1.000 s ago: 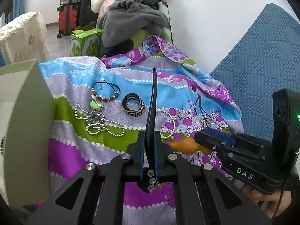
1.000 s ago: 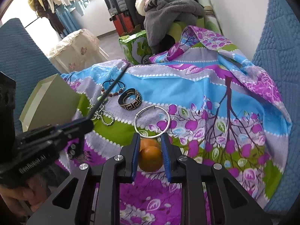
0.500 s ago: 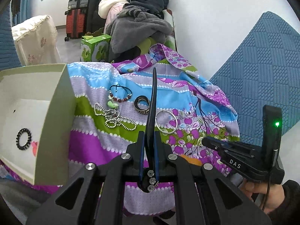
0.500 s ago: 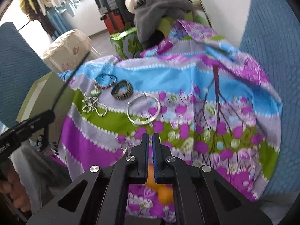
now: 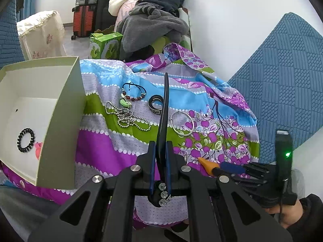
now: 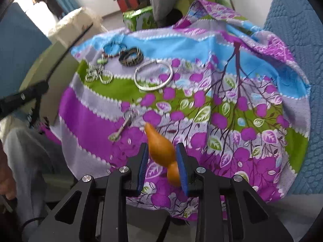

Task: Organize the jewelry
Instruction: 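Lift both held items into the white box and open both tools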

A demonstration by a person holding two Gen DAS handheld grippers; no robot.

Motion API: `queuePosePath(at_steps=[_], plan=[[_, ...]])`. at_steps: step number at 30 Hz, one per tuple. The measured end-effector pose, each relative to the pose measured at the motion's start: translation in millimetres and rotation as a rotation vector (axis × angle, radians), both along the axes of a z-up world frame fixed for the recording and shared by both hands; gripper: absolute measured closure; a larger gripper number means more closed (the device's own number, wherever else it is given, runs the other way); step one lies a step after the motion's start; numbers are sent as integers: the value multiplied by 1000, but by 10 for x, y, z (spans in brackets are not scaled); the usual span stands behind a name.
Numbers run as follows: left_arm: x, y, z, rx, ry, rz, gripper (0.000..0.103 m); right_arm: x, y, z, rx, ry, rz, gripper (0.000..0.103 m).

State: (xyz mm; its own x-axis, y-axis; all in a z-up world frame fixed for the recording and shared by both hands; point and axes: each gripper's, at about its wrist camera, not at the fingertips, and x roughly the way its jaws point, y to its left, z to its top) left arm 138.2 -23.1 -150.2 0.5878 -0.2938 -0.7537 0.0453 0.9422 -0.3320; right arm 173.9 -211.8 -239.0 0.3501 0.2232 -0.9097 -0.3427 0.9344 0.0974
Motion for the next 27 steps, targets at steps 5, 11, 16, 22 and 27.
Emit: queuePosePath(at_steps=[5,11,16,22,27], plan=[[4,11,1,2,2,3,94,14,52,-80,-19,14,19,75],[-1,58,39,-9,-6,4,94,-20,174,51,-20,-36,35,75],[-11,174,210,-10,-20,24,94,12,249,451,29,-112,2,75],[6,443,544,10,-60,79,94,65,619,1102,106,-224,19,75],[22,782,822,44,-90,144,94,187,1008,1567,157,-308,61,75]])
